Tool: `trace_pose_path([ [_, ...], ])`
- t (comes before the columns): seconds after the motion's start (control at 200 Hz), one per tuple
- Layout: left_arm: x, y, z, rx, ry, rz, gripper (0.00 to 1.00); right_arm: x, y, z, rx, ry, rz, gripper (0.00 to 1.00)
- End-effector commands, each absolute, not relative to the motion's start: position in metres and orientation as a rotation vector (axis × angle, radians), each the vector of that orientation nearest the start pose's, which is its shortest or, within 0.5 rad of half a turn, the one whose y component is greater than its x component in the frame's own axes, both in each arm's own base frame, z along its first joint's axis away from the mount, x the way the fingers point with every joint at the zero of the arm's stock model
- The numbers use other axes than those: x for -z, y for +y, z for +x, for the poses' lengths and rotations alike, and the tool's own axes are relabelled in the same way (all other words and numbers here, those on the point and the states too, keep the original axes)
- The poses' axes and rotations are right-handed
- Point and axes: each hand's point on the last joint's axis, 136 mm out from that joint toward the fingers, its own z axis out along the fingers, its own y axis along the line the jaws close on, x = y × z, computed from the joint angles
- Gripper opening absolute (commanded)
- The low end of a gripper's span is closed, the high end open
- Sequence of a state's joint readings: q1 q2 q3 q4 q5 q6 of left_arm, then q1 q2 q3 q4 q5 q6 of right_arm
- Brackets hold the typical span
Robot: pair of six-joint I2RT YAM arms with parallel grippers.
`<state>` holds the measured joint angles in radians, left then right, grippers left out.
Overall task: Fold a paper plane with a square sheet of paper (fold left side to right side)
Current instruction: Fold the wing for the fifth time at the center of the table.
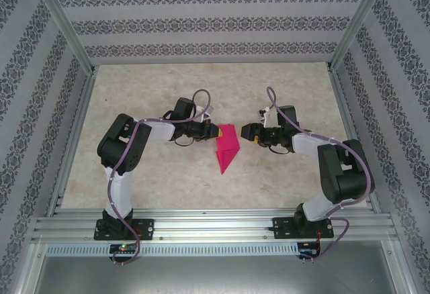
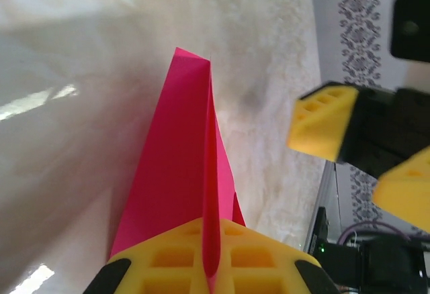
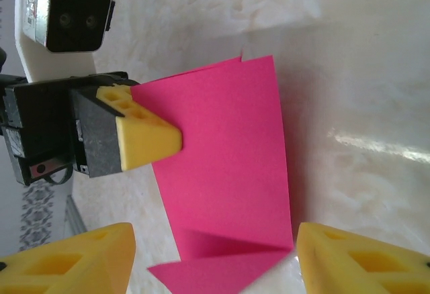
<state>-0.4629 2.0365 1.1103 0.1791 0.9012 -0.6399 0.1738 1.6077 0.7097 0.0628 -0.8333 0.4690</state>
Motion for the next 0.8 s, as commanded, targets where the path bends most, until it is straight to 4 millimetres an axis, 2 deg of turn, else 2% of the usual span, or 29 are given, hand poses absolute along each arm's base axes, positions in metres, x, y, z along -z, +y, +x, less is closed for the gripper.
trace_pose_path([
  [0.0, -0.105, -0.335, 0.352, 1.618, 2.294, 0.521, 0.01, -0.105, 0.195, 0.343, -1.399, 2.293, -0.191, 0.64],
  [0.425, -0.119, -0.337, 0.342, 1.682, 2.223, 0.628, 0.00, -0.092, 0.201, 0.341, -1.547, 2.262, -0.255, 0.60],
  [0.794, -0.117, -0.338, 0.343, 1.680, 2.230, 0.636, 0.00, -0.088, 0.203, 0.334, -1.602, 2.257, -0.264, 0.41],
])
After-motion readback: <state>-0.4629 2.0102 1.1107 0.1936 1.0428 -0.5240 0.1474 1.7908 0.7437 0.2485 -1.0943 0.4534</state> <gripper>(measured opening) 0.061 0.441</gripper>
